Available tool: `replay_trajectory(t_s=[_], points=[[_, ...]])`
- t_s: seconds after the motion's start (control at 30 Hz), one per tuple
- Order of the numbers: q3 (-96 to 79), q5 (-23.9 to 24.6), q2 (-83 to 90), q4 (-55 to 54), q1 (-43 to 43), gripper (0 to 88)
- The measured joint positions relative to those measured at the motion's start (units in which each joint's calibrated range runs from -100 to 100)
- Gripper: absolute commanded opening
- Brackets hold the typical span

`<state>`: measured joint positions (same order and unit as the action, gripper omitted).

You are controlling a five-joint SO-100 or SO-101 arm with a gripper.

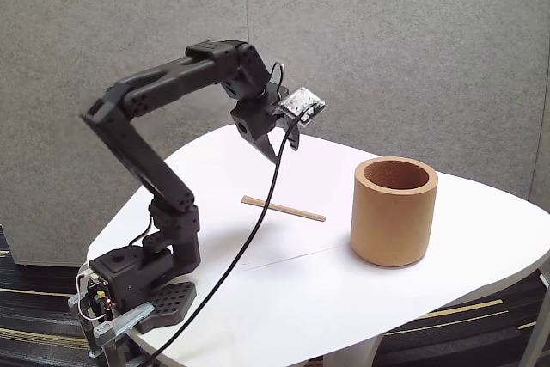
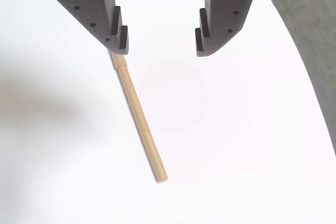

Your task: Grab the pen and put it in the pen holder.

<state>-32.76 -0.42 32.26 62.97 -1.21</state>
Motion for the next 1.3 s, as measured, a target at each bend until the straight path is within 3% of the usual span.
replay_trajectory(t_s=[0.23, 0.83, 1.1, 1.3], points=[[10.02, 0.0, -15.16, 7.03, -8.89, 17.9], [20.58, -0.2, -37.51, 7.29, -7.05, 18.8], [20.67, -0.2, -40.05, 7.71, -7.34, 42.8], [20.67, -0.2, -40.05, 7.63, -5.95, 45.1]])
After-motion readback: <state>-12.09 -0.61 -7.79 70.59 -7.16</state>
